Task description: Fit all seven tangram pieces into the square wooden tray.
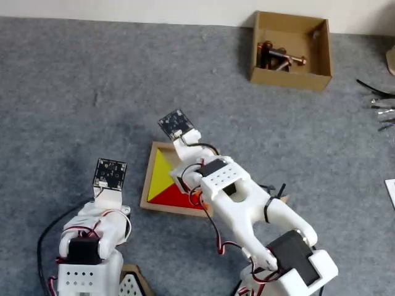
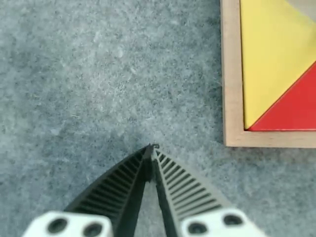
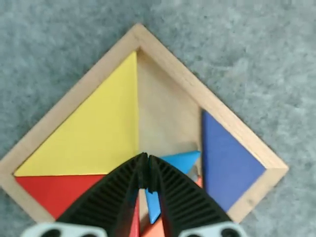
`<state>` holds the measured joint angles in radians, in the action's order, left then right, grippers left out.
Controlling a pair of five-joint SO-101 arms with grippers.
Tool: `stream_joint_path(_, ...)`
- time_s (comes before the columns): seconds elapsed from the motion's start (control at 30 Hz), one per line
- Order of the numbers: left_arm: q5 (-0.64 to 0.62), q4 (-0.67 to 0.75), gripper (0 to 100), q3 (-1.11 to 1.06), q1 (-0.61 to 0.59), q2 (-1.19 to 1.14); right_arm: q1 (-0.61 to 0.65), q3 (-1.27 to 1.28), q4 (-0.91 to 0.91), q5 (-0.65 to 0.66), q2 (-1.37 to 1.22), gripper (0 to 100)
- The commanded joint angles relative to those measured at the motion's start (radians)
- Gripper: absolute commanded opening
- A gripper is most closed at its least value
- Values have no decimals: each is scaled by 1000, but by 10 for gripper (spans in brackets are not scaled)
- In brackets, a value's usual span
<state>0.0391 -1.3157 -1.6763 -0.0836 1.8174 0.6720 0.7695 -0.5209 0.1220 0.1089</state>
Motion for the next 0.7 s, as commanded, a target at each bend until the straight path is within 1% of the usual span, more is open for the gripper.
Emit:
stream_joint_path(0.0, 5, -5, 5, -19, -8, 5, 8, -4, -47, 11, 24, 5)
stream_joint_path(0.23, 5, -5, 5, -19, -8, 5, 7, -2, -71, 8, 24, 5)
stream_joint_path(0.53, 5, -5, 5, -19, -8, 5, 4, -5, -191, 6, 24, 5)
stream_joint_path(0.67, 5, -5, 5, -19, -8, 5, -45, -5, -208, 11, 24, 5)
